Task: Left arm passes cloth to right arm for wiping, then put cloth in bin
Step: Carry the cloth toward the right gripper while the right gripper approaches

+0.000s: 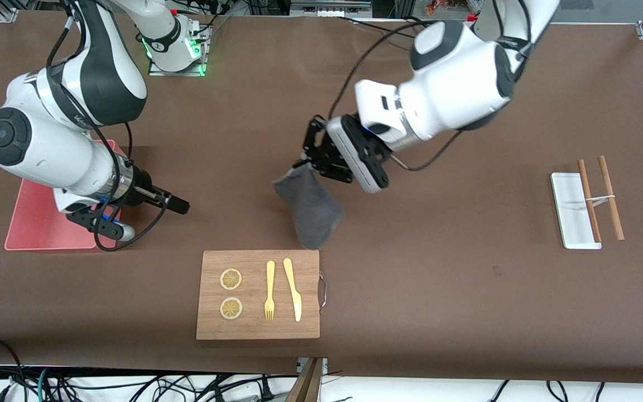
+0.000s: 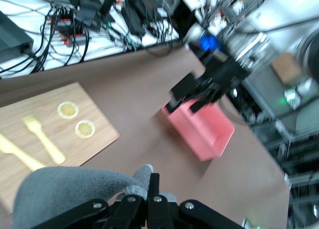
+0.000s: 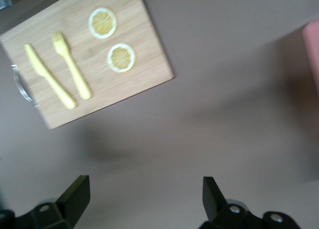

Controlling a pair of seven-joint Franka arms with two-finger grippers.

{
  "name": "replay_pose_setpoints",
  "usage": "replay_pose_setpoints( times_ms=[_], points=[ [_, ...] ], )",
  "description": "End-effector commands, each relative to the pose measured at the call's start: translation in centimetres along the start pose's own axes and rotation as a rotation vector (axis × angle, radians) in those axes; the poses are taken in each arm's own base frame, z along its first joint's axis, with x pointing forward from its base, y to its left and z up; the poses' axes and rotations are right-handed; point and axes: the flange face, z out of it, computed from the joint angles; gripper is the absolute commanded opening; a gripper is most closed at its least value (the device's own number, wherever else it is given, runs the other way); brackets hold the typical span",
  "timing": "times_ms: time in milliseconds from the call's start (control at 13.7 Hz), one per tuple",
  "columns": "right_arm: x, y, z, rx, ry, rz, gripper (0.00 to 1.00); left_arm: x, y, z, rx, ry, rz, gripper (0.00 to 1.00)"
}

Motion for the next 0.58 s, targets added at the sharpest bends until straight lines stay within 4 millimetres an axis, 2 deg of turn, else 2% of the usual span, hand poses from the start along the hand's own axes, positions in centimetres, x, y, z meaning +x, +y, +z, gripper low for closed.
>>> replay_pose_setpoints(
  times_ms=[0,219,365,511],
  points=[
    [-0.1,-0.9,0.2,0.076,-0.049,0.071,1.00,0.0,4.6,1.6,-0.035,0.110,-0.112,0.00],
    [-1.0,-2.4,1.8,0.119,-0.113,0.086,1.00,-0.5,6.8,2.6,-0.056,0.143,-0.195,0.00],
    [-1.7,-3.4,2.2,0.118,-0.122,0.174,1.00,-0.4,6.5,2.8,-0.053,0.174,-0.211,0.00],
    [-3.5,-5.1,2.9,0.095,-0.144,0.213,1.00,-0.2,6.5,2.6,-0.064,0.182,-0.240,0.00]
  ],
)
